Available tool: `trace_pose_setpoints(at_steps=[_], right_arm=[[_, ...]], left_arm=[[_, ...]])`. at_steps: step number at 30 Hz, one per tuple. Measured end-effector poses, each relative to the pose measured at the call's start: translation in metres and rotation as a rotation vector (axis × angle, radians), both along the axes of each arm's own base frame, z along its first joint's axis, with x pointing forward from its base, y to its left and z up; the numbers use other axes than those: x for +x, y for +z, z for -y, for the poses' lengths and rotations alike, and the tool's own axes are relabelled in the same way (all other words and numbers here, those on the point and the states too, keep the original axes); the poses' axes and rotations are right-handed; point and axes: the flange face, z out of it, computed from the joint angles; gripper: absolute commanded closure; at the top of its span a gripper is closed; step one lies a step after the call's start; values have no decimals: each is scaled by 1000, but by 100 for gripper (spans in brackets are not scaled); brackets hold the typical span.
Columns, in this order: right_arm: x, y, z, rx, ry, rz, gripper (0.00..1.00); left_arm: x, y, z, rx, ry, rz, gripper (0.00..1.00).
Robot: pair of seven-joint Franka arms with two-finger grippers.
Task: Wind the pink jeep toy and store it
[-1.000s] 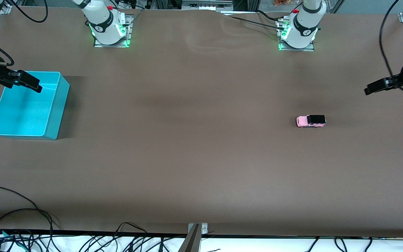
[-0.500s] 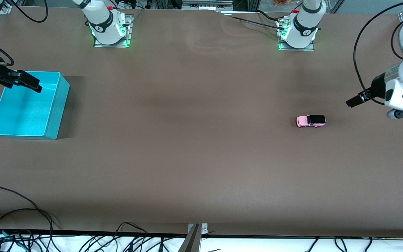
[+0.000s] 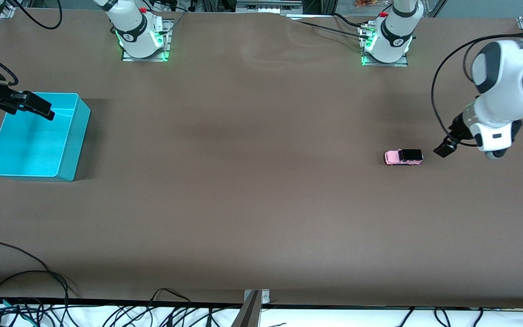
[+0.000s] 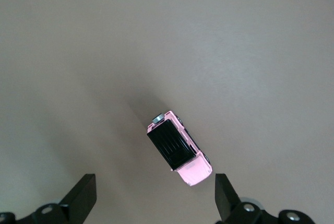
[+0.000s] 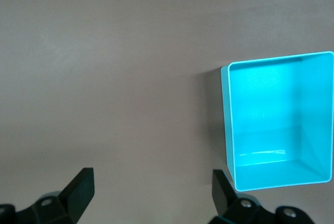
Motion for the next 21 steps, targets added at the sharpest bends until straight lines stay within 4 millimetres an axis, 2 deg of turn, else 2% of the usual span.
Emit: trace_pose_setpoints(at_steps=[5, 12, 16, 18, 21], right_arm=[[0, 0, 0, 0, 0, 0, 0], [0, 0, 0, 0, 0, 0, 0], [0, 0, 0, 0, 0, 0, 0], [0, 0, 0, 0, 0, 0, 0], [0, 0, 0, 0, 0, 0, 0]], left_arm=[[-10, -24, 1, 5, 125, 23, 0], [-9, -51, 4, 10, 300, 35, 0], [-8, -77, 4, 10, 374, 23, 3], [-8, -93, 4, 10, 410, 16, 8], [-7, -112, 4, 10, 456, 8, 9]])
